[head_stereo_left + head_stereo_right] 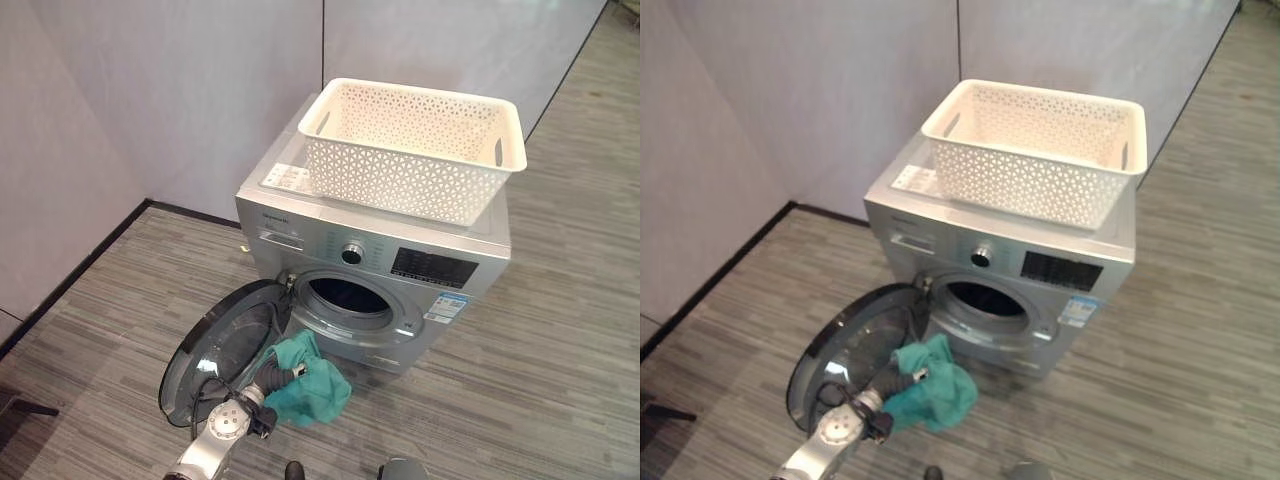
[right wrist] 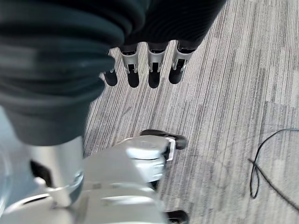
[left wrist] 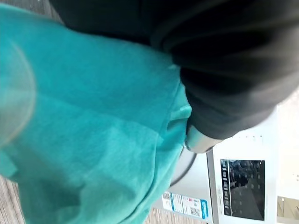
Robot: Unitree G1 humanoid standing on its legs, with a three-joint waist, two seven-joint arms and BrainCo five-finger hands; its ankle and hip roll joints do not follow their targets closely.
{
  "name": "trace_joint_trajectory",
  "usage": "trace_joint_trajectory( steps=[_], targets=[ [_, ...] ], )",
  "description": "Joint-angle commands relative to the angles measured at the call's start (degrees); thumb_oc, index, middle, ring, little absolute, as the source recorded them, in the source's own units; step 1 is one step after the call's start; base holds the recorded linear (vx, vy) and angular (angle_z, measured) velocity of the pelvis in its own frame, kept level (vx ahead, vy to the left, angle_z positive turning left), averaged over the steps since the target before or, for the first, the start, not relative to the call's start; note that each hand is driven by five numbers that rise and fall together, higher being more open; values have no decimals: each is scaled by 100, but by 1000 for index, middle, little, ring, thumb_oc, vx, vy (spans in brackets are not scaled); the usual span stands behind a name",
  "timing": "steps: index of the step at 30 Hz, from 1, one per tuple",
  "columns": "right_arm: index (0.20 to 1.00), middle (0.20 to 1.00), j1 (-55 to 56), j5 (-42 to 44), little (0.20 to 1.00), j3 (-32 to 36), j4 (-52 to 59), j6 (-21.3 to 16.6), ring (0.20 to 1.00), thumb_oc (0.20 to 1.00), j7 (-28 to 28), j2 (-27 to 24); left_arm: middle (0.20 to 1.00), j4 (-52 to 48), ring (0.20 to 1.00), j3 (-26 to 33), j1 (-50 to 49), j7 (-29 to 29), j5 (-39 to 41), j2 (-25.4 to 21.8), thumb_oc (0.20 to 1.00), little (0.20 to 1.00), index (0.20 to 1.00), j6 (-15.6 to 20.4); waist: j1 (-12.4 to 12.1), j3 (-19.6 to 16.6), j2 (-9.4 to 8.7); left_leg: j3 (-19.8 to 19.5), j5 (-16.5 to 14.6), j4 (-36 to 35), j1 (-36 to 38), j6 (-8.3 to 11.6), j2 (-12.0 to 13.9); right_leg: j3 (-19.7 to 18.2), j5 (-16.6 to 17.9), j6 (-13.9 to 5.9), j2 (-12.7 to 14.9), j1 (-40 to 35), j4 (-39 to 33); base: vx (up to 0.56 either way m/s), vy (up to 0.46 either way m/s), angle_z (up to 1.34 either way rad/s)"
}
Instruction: Grab the laundry basket,head to the washer,open it,put in the laundry and shut it.
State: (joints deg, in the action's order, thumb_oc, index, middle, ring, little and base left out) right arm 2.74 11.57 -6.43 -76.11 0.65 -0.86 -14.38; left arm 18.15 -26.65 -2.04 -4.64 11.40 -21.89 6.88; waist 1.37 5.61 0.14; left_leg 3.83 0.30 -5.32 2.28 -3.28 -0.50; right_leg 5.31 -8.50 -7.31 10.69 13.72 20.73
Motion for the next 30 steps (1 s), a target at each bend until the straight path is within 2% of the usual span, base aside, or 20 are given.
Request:
trace_joint_trajectory(
  steps=[1,2,4,5,9,15,17,19,21,26,30],
  targets=[
    [1000,1000,79,119,1000,30,-180,42,1000,1000,-2,-23,200,-343,200,75,192,-76,185,213,200,200,200,261,151,31,104,-95,-687,284,120,-127,-366,-174,692,-79,-163,-149,-780,99,-50,55],
    [1000,1000,51,152,1000,46,-159,55,1000,1000,1,-9,200,-273,200,18,293,-59,161,250,200,200,200,273,239,69,89,-187,-747,261,183,-76,-384,-360,1019,-218,-80,31,-1217,97,-51,51],
    [1000,1000,47,174,1000,53,-148,51,1000,1000,-6,-3,200,-229,200,-28,353,-33,150,287,200,200,200,281,287,92,75,-250,-758,260,203,-62,-397,-408,1144,-251,-64,60,-1350,93,-40,53],
    [1000,1000,141,138,1000,12,-57,42,1000,1000,-5,44,200,-59,200,-123,425,-23,175,377,200,200,200,296,330,67,-36,-360,-804,231,253,-32,-486,-485,1241,-301,-5,-151,-1609,93,-32,66],
    [1000,1000,182,-42,1000,-203,31,52,1000,1000,44,110,200,358,200,-178,471,83,254,602,200,200,200,294,347,-68,-115,-384,-741,83,267,7,-473,-499,1373,-331,-57,-305,-1838,62,-76,47],
    [1000,1000,82,-336,1000,-770,572,-43,1000,1000,8,199,200,832,200,-102,736,509,433,763,200,200,200,375,307,-6,-253,-444,-539,34,-78,55,-375,-457,1335,-283,-128,38,-1678,-73,-78,0],
    [1000,1000,78,-308,1000,-1030,972,-110,1000,1000,17,244,200,1162,200,-98,1155,815,573,832,200,200,200,459,335,272,-344,-489,-387,32,-387,112,-319,-471,1193,-223,-218,483,-1246,-265,-61,2],
    [1000,1000,77,13,1000,-986,1165,-184,1000,1000,5,251,200,1377,200,-81,1420,961,734,925,200,200,200,519,359,392,-397,-538,-309,32,-586,150,-317,-458,1142,-168,-248,688,-1087,-218,-59,10],
    [1000,1000,81,288,1000,-990,1293,-282,1000,1000,-15,309,200,1605,200,-33,1659,1131,946,1052,200,200,200,587,366,480,-460,-532,-252,32,-760,188,-301,-332,1163,-144,-236,820,-1076,-137,-73,14],
    [1000,1000,-29,241,1000,-1404,1673,-328,1000,1000,-131,334,200,2010,200,59,2385,1597,1252,1226,200,200,200,777,403,728,-606,-410,-94,32,-1272,277,-250,-97,1319,-146,-232,1268,-1145,-147,-69,13],
    [1000,1000,-74,213,1000,-1556,1731,-361,1000,1000,-194,308,200,2324,200,192,2777,1808,1506,1367,200,200,200,854,452,915,-638,-362,-80,32,-1348,312,-216,-83,1339,-148,-235,1392,-1077,-56,-32,-4]
  ],
)
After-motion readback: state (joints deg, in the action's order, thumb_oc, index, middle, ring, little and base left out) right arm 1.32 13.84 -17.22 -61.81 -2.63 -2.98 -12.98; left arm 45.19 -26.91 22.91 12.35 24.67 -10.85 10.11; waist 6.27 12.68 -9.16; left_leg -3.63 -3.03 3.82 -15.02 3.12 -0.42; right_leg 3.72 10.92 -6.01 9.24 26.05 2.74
